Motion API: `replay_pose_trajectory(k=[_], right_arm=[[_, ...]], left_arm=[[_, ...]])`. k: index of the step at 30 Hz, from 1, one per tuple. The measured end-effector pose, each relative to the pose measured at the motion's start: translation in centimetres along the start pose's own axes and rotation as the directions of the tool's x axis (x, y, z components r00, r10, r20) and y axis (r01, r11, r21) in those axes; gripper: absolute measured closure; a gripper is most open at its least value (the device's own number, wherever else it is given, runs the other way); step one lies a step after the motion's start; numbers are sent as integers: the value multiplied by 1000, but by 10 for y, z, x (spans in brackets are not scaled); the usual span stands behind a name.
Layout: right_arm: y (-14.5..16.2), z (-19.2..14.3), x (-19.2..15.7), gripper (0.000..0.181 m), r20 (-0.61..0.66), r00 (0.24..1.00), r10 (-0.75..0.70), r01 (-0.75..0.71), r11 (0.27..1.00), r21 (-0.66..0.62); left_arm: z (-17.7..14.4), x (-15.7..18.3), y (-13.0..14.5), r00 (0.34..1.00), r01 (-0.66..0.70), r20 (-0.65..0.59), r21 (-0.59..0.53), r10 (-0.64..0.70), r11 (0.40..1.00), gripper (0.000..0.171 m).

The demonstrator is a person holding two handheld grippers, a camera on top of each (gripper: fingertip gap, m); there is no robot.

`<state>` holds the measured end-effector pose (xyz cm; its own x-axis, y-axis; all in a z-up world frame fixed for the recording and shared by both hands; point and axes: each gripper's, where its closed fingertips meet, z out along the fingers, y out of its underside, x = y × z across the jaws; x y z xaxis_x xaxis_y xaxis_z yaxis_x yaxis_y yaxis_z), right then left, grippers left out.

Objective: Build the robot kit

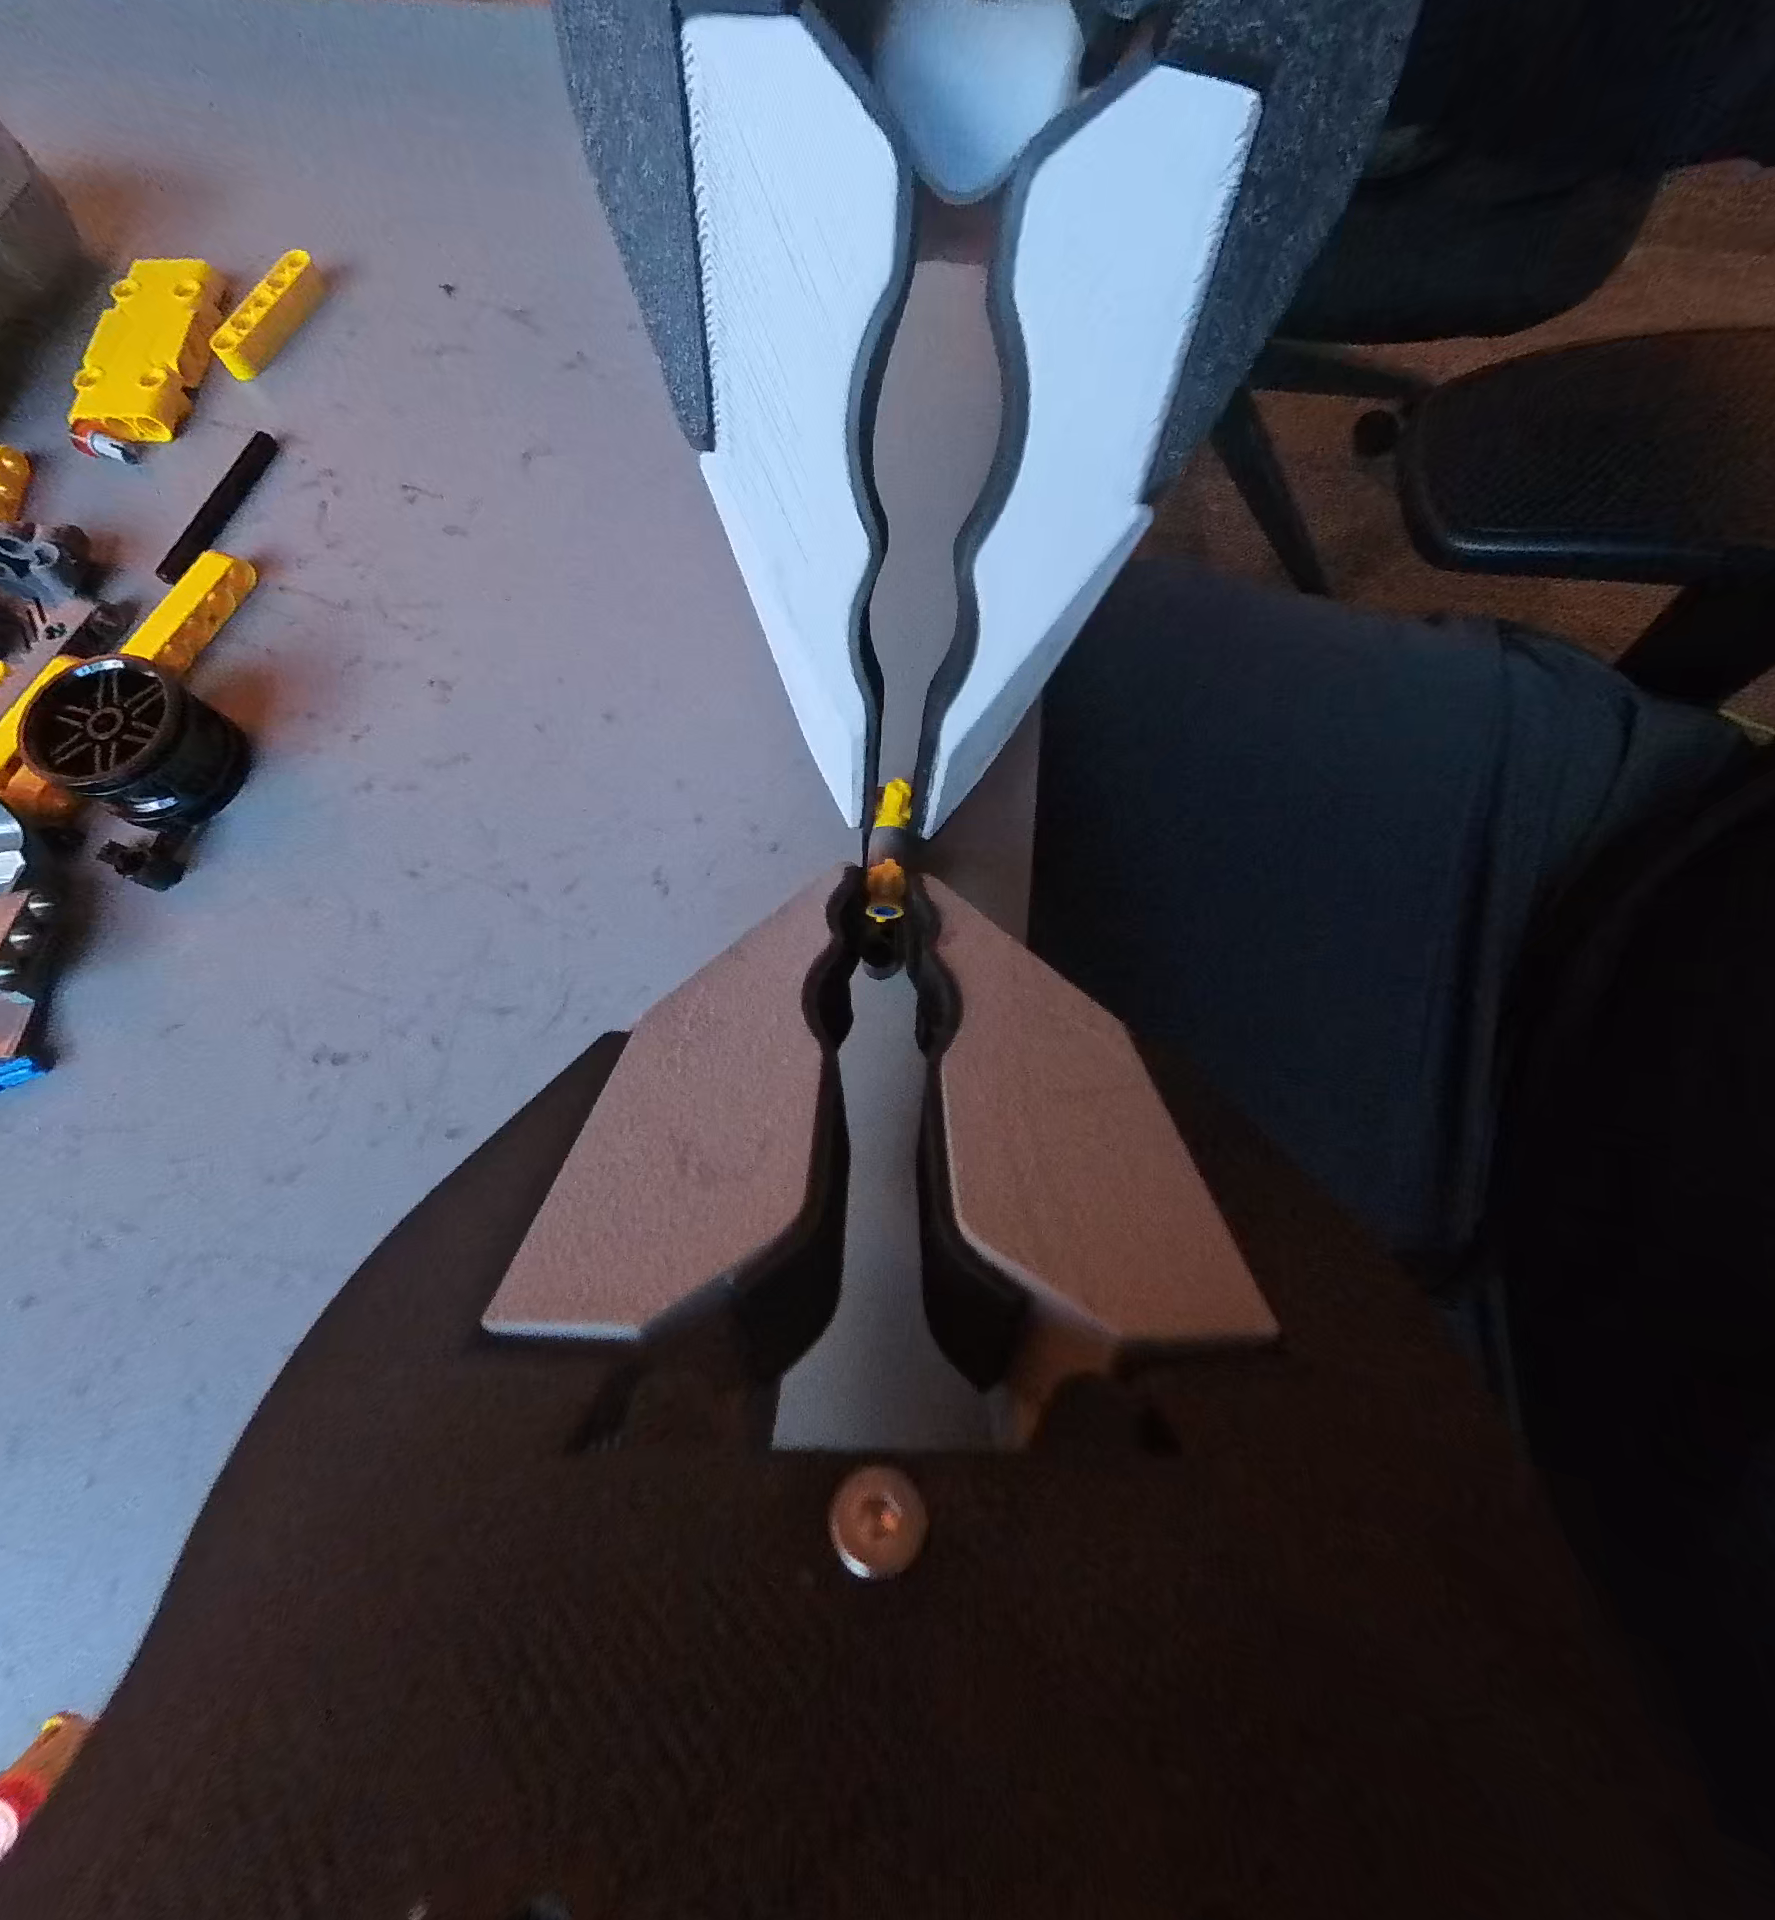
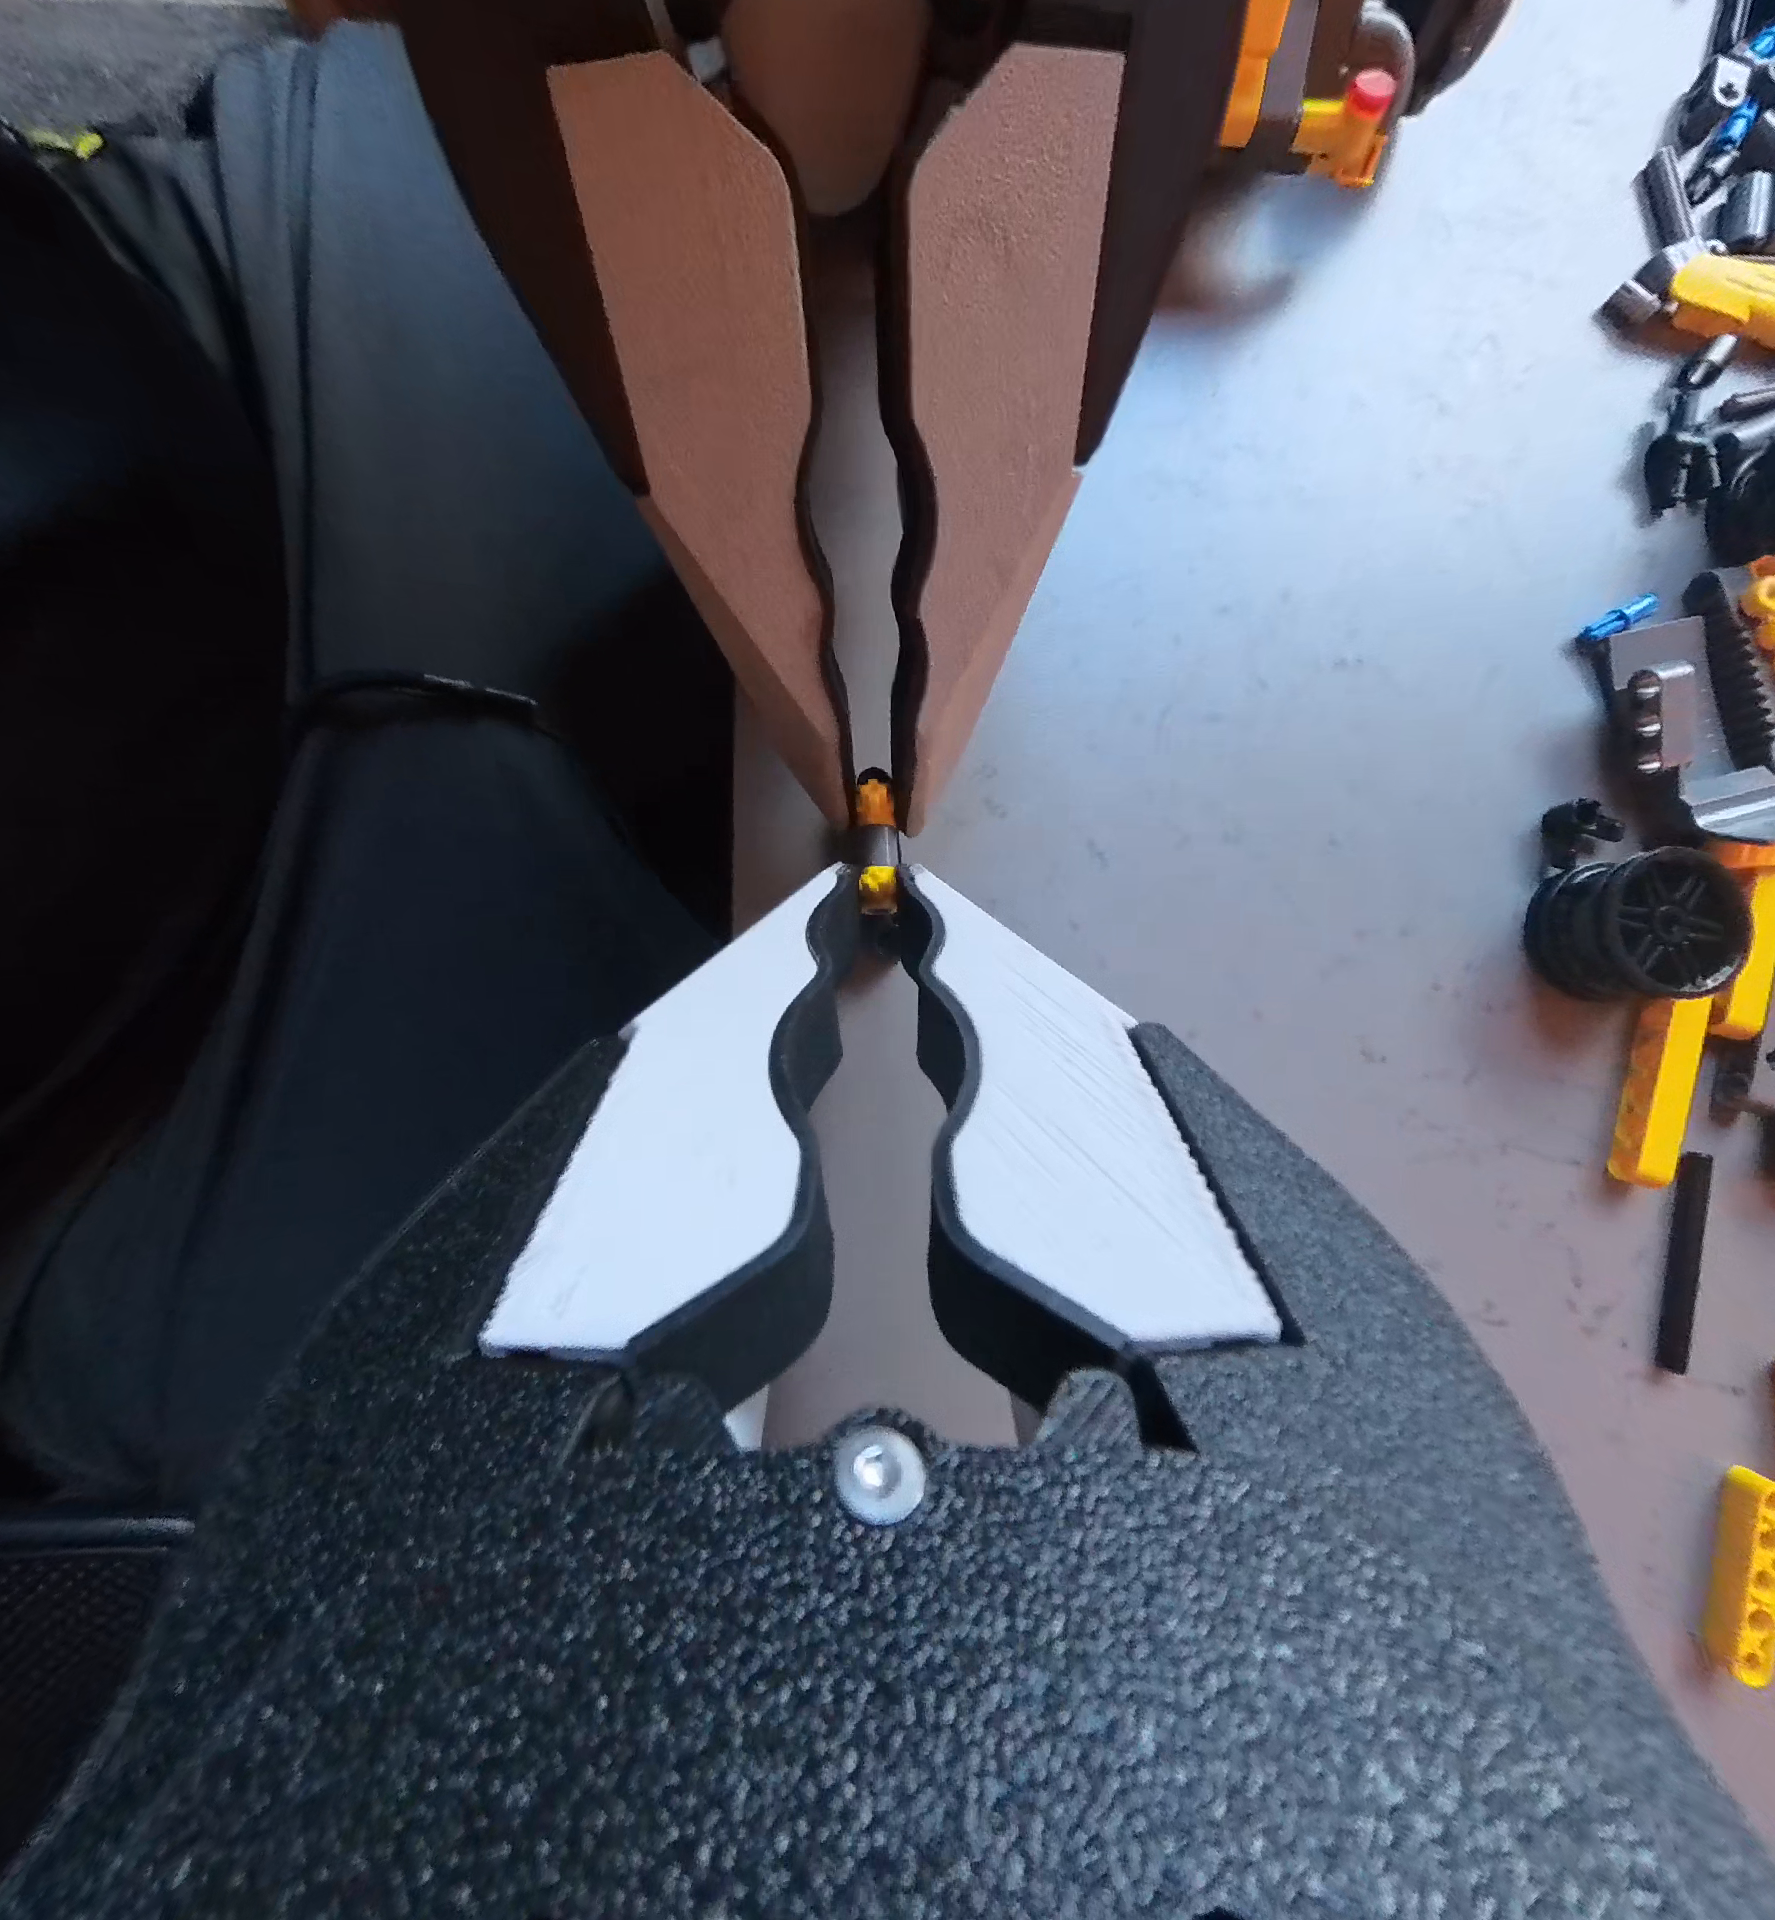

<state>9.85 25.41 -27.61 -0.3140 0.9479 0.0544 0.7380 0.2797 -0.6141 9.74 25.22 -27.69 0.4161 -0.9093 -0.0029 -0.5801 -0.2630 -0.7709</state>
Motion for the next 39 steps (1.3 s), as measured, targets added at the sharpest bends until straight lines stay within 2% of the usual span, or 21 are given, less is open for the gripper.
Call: replay_pose_trajectory(k=[3, 6, 12, 15, 19, 22, 25, 27, 29, 33, 39], right_arm=[[-3, 1, 1, 175, -13, 999, -35, 34, 997, -67], [-2, 2, 2, 175, 25, 999, -34, 36, 993, -110], [-1, 3, 3, 175, 154, 988, 6, 1, 999, -45], [3, 8, 2, 175, 195, 980, 28, -31, 999, 10], [1, 8, 4, 175, 168, 985, 43, -54, 997, 58], [1, 8, 5, 175, 127, 990, 59, -75, 989, 125], [0, 2, 8, 149, 73, 994, 86, -98, 978, 184], [1, 0, 12, 147, 50, 993, 109, -117, 971, 206], [6, 3, 12, 150, 41, 992, 116, -122, 975, 184], [8, 12, 8, 174, 27, 995, 98, -100, 986, 136], [11, 11, 16, 174, -18, 981, 193, -189, 972, 143]], left_arm=[[-1, -1, 4, 1000, 17, -6, -6, -17, 1000, 168], [-1, -2, 4, 1000, 29, -1, -14, -29, 999, 167], [0, -3, 4, 996, 90, 7, -48, -90, 995, 167], [3, -4, 8, 997, 73, 36, -131, -69, 989, 167], [3, -5, 8, 997, 57, 55, -149, -49, 987, 167], [3, -5, 7, 993, 114, 33, -111, -111, 987, 168], [3, -7, 7, 992, 115, 54, -83, -111, 990, 168], [4, -7, 9, 994, 87, 67, -96, -81, 992, 168], [5, -8, 13, 996, 65, 76, -123, -56, 990, 162], [1, -5, 5, 994, 97, 57, -95, -92, 991, 147], [-39, 6, -5, 985, 132, 112, -31, -128, 991, 140]])
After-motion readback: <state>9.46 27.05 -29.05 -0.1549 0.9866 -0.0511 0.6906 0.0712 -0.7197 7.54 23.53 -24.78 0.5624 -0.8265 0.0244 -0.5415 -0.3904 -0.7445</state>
